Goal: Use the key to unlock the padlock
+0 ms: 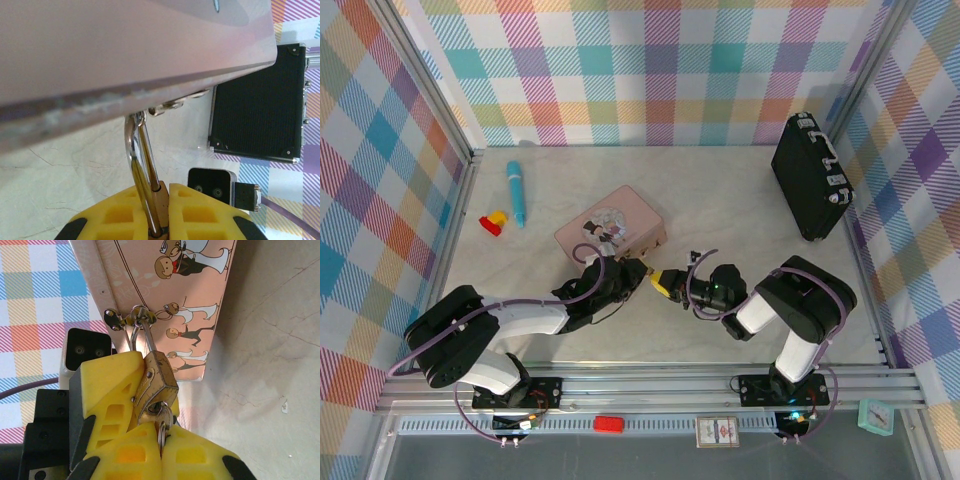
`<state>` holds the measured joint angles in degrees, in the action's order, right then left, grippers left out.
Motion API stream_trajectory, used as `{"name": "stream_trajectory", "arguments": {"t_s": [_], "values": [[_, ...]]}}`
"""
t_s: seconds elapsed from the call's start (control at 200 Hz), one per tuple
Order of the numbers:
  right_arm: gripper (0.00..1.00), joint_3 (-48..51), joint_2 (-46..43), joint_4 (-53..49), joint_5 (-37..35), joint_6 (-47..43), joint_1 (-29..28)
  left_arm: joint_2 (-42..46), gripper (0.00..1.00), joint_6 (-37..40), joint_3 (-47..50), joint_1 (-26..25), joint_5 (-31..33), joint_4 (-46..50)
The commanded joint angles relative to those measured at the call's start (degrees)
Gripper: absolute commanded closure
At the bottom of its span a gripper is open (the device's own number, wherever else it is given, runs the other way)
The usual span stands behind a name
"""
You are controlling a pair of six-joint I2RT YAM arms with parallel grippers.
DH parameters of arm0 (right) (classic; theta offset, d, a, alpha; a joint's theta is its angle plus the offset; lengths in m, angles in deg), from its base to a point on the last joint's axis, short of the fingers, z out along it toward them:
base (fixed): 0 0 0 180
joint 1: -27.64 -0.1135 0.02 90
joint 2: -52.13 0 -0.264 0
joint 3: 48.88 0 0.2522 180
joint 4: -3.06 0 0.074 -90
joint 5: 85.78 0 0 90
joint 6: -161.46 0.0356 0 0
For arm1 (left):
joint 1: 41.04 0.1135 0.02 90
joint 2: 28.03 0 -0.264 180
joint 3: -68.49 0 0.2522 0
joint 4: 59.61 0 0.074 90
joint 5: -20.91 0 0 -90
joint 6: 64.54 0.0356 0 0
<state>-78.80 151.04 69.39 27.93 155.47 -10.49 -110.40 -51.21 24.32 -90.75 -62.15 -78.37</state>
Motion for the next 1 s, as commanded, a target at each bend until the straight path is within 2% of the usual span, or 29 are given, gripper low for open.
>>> {"name": "stream_trajectory", "arguments": {"t_s": [0.0, 0.045, 0.17, 0.285, 0.435, 0.58, 0.685, 0.995], "values": [[1.0, -2.24, 0.88, 0.5, 1.17, -0.68, 0.43, 2.54, 1.0, 0.18, -4.04, -2.56, -3.32, -9.58], [1.0, -2.63, 0.97, 0.5, 1.88, -0.86, 0.6, 2.64, 1.0, 0.25, -4.04, -2.58, -3.25, -9.11], [0.78, -2.33, 0.56, -0.79, 2.96, -2.35, 1.25, 4.14, 1.0, 1.49, -4.16, -2.58, -1.56, -4.5], [0.62, -0.39, -1.7, -7.31, 2.89, -5.64, 2.05, 6.03, 1.0, 3.25, -5.26, -2.58, 1.83, 2.92], [0.52, 1.94, -3.62, -9.83, 3.54, -8.85, 2.81, 3.67, 1.0, 2.9, -5.36, -1.75, 2.47, 2.84], [0.51, 2.34, -4.88, -10.58, 5.09, -9.79, 2.89, 0.74, 1.0, 1.87, -5.18, -1.36, 1.15, -0.15], [0.53, 2.52, -6.67, -14.49, 4.69, -11.59, 2.89, 1.3, 1.0, 2.04, -4.59, -1.35, 1.49, 0.54], [0.74, 0.02, -10.27, -19.03, 5.01, -13.48, 2.89, 3.66, 1.0, 3.4, -4.63, -1.33, 1.26, 2.99]]}}
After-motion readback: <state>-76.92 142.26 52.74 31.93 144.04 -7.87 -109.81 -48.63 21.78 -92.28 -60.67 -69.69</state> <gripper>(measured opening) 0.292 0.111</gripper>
